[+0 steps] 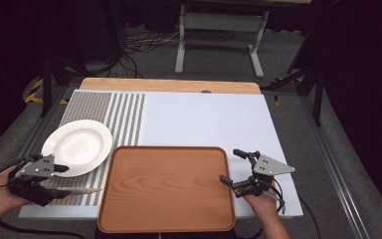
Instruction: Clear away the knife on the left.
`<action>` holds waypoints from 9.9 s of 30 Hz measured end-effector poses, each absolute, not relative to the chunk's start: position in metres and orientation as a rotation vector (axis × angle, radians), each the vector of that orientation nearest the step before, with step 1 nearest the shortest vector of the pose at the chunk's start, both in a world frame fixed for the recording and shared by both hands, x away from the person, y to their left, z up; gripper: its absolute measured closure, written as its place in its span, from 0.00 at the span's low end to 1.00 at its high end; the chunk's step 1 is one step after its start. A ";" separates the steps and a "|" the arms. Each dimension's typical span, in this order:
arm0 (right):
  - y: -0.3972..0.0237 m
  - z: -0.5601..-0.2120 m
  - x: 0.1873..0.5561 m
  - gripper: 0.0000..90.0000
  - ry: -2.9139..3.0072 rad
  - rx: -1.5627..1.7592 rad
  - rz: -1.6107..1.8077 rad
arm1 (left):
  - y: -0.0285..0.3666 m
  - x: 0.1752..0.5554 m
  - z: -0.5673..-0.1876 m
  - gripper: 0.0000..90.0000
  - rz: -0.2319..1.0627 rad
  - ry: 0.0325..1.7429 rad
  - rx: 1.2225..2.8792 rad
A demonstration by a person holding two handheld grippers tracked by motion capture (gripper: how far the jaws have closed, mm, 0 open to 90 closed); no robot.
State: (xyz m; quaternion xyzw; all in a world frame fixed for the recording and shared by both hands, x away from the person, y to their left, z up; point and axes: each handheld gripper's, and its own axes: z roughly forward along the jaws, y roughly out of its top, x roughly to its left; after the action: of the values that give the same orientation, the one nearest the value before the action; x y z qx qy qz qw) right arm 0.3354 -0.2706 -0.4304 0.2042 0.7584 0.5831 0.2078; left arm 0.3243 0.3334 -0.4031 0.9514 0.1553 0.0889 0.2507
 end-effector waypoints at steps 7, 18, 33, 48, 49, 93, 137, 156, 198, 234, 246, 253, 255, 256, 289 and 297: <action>-0.271 -0.431 0.336 0.04 2.116 0.567 1.625 | 0.338 0.326 -0.410 0.32 0.231 0.366 2.684; -0.270 -0.431 0.335 0.04 2.129 0.563 1.632 | 0.343 0.331 -0.419 0.42 0.189 0.342 2.804; -0.269 -0.432 0.336 0.04 2.144 0.557 1.645 | 0.345 0.342 -0.431 0.58 0.147 0.303 2.967; -0.268 -0.432 0.337 0.04 2.161 0.552 1.647 | 0.345 0.356 -0.434 0.82 0.084 0.243 3.089; -0.267 -0.432 0.336 0.04 2.162 0.551 1.646 | 0.344 0.356 -0.434 0.82 0.089 0.231 3.101; -0.269 -0.432 0.336 0.04 2.158 0.546 1.680 | 0.320 0.350 -0.386 0.89 0.103 0.400 3.004; -0.272 -0.430 0.336 0.04 2.145 0.549 1.681 | 0.245 0.355 -0.352 0.89 -0.206 0.991 2.534; -0.273 -0.429 0.336 0.04 2.144 0.547 1.683 | 0.216 0.355 -0.363 0.89 -0.259 1.021 2.497; -0.273 -0.430 0.335 0.04 2.156 0.541 1.683 | 0.186 0.354 -0.421 0.89 -0.385 1.138 2.474; -0.273 -0.430 0.335 0.04 2.158 0.539 1.692 | 0.179 0.357 -0.435 0.88 -0.362 1.220 2.482; -0.273 -0.429 0.335 0.04 2.156 0.537 1.696 | 0.183 0.350 -0.421 0.51 -0.201 1.068 2.429; -0.273 -0.429 0.335 0.04 2.156 0.536 1.698 | 0.181 0.343 -0.414 0.30 -0.059 0.908 2.361; -0.273 -0.429 0.335 0.04 2.157 0.536 1.698 | 0.180 0.342 -0.412 0.27 -0.028 0.861 2.359; -0.273 -0.429 0.335 0.04 2.157 0.535 1.698 | 0.178 0.342 -0.412 0.27 -0.016 0.837 2.366; -0.273 -0.430 0.335 0.04 2.162 0.531 1.700 | 0.148 0.347 -0.437 1.00 -0.004 0.587 2.583; -0.272 -0.430 0.335 0.04 2.164 0.530 1.701 | 0.147 0.348 -0.439 1.00 -0.015 0.595 2.609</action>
State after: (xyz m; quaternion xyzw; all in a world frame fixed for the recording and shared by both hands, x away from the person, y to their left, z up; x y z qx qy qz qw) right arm 0.3352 -0.2720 -0.4298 0.1864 0.7610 0.5982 0.1683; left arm 0.3484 0.1474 -0.4394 0.9486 0.2165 -0.0054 0.2308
